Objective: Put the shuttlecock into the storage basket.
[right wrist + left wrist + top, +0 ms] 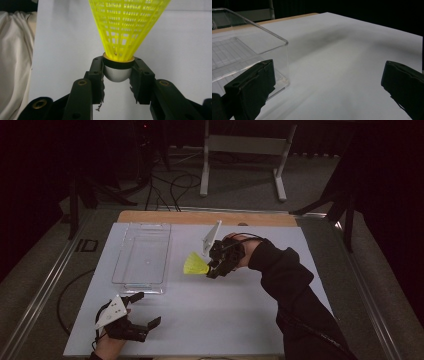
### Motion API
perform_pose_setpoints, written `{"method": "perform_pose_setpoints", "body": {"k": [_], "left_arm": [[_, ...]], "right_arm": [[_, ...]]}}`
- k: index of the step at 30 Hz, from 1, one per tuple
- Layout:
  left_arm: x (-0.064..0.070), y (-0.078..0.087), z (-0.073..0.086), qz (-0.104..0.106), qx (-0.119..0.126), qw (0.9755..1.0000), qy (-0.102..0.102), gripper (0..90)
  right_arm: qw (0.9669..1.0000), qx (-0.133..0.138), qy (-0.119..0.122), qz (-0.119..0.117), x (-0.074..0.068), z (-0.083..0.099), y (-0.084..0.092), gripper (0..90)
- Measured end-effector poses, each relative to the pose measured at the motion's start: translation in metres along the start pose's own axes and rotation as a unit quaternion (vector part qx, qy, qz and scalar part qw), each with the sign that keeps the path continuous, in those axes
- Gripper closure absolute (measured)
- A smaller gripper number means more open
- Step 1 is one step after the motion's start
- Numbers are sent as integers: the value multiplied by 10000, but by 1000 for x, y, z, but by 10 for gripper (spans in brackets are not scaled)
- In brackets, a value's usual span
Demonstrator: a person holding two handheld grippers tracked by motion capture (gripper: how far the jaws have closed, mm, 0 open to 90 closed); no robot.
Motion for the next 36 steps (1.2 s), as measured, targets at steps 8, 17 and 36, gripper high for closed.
{"method": "perform_pose_setpoints", "body": {"k": [8, 17, 36], "left_arm": [[0, 0, 0, 6, -1, 10000, -2, 0], [0, 0, 0, 18, 6, 10000, 6, 0], [0, 1, 0, 22, 11, 10000, 27, 0]], "right_arm": [[10000, 10, 42, 29, 5, -17, -1, 655], [9998, 127, 129, 19, 8, -40, -8, 654], [9991, 346, 233, 23, 15, -76, -27, 654]]}}
Point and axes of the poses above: each handheld gripper's, and its own axes: y roughly backward along the jaws, z roughly out of its underside, x roughly to its right, the point moved 4 cm from there along -y, roughly forward along the jaws, and after that the axes turned 8 degrees about x, right-handed, at the moved point
